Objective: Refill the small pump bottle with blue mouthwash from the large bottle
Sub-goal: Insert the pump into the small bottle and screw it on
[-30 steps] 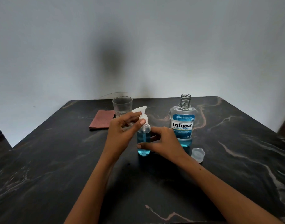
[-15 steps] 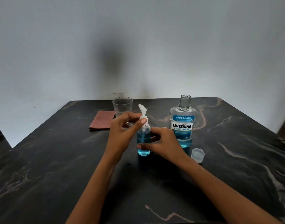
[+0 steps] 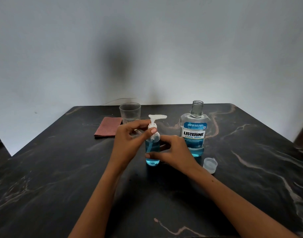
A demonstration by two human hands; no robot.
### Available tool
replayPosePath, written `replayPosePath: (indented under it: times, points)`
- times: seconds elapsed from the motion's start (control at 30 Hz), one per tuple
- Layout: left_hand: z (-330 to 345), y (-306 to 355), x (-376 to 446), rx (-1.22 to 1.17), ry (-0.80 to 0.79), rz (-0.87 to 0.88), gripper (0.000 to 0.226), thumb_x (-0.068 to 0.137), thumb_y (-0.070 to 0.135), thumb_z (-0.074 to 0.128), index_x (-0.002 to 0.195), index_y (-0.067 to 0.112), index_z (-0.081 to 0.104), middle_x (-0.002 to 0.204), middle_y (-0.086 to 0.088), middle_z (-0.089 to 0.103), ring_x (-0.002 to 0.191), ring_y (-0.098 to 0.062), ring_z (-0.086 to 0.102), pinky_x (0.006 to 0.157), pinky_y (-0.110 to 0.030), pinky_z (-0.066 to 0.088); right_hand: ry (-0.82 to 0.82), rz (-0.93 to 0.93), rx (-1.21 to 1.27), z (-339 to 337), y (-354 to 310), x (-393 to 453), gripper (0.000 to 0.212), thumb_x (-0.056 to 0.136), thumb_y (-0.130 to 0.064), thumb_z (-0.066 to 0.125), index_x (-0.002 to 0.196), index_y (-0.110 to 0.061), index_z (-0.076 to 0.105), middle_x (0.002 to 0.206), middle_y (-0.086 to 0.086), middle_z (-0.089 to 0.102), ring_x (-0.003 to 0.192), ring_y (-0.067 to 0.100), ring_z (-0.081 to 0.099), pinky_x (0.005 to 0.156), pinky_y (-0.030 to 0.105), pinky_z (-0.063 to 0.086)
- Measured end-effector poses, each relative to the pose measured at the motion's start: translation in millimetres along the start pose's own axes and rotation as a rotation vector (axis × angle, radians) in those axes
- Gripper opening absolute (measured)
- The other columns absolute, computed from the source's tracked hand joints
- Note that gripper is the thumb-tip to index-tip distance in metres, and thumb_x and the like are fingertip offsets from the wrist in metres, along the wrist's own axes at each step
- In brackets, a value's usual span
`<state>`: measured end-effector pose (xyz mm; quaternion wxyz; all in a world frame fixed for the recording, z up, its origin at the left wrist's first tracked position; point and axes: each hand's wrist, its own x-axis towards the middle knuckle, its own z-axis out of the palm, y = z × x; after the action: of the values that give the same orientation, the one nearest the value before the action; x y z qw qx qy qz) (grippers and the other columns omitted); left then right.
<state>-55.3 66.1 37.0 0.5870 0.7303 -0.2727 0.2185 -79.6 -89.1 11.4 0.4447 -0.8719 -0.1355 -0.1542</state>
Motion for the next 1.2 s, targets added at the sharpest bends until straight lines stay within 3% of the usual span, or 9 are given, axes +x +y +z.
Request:
replayPosePath:
  times: [0.13,0.33,0.4,0.5,0.6,0.8,0.97,1.07,1.2]
  points:
    - [-2.4,0.9,-1.5,-0.023,-0.038,-0.024,0.026,0.08,0.016,0.07,0.106,0.018,0.066,0.1,0.01,0.07,0.095,-0.001,0.067,0.077,-0.013,0.052,0.001,0.015,0.0,-0.9,0.8,0.4,0.045,0.064,-0.039,0.083,0.104,-0.022,0.071,0.094,-0.004,0.075,0.084,0.006,0.069,0.078,0.033,0.059]
    - [7.6,2.6,-2.3,0.122,0.112,0.034,0.024,0.07,0.029,0.08,0.089,0.019,0.068,0.086,0.016,0.067,0.085,0.001,0.062,0.072,-0.009,0.048,0.003,0.017,0.015,0.7,1.6,0.3,0.044,0.064,-0.037,0.084,0.103,-0.021,0.071,0.093,-0.005,0.074,0.084,0.005,0.069,0.078,0.033,0.059]
    - [3.9,2.3,0.0,0.079,0.068,0.023,0.024,0.073,0.024,0.077,0.094,0.014,0.071,0.089,0.011,0.07,0.085,-0.001,0.065,0.073,-0.012,0.049,-0.001,0.02,0.015,0.8,2.1,1.1,0.045,0.064,-0.037,0.084,0.104,-0.021,0.071,0.094,-0.005,0.074,0.084,0.005,0.069,0.078,0.033,0.059]
    - [-5.5,0.9,0.5,-0.038,-0.046,-0.047,0.031,0.079,0.016,0.072,0.108,0.021,0.064,0.103,0.007,0.071,0.095,-0.003,0.067,0.079,-0.017,0.053,0.001,0.022,0.011,0.8,2.5,1.5,0.045,0.064,-0.038,0.084,0.104,-0.021,0.071,0.093,-0.004,0.074,0.083,0.006,0.069,0.078,0.034,0.059]
    - [-5.7,0.2,-1.8,-0.064,-0.062,-0.073,0.03,0.08,0.014,0.071,0.105,0.028,0.062,0.102,0.008,0.07,0.097,-0.005,0.068,0.077,-0.014,0.053,0.0,0.021,0.01,1.4,2.4,1.0,0.046,0.064,-0.038,0.084,0.104,-0.021,0.071,0.094,-0.004,0.074,0.084,0.007,0.069,0.078,0.034,0.059]
    - [9.4,3.1,-3.4,0.07,0.119,-0.041,0.031,0.071,0.026,0.08,0.098,0.013,0.07,0.091,0.001,0.072,0.088,-0.01,0.067,0.079,-0.034,0.057,-0.005,0.012,-0.005,1.6,1.9,0.4,0.047,0.067,-0.037,0.082,0.108,-0.019,0.069,0.1,-0.005,0.073,0.089,0.007,0.068,0.081,0.032,0.058]
    - [-0.3,1.6,-1.5,0.016,0.053,-0.054,0.029,0.073,0.018,0.078,0.101,0.012,0.07,0.097,0.002,0.073,0.092,-0.007,0.069,0.085,-0.035,0.057,0.002,0.011,-0.014,1.1,1.1,1.2,0.045,0.065,-0.038,0.082,0.106,-0.021,0.07,0.097,-0.005,0.074,0.087,0.006,0.068,0.079,0.029,0.058]
    - [-2.3,0.2,-2.1,0.033,0.034,-0.042,0.032,0.071,0.024,0.077,0.101,0.016,0.07,0.096,0.011,0.071,0.092,-0.003,0.068,0.084,-0.03,0.057,0.007,0.023,-0.014,1.7,1.0,0.9,0.046,0.065,-0.039,0.083,0.105,-0.021,0.07,0.097,-0.005,0.074,0.086,0.006,0.069,0.079,0.031,0.058]
    - [4.9,-1.2,-6.0,0.031,0.115,-0.017,0.035,0.065,0.023,0.084,0.097,0.018,0.072,0.089,0.015,0.072,0.085,0.002,0.069,0.071,-0.013,0.054,0.02,0.011,-0.016,3.1,0.8,0.2,0.045,0.065,-0.037,0.083,0.106,-0.022,0.07,0.098,-0.005,0.074,0.087,0.006,0.069,0.079,0.032,0.059]
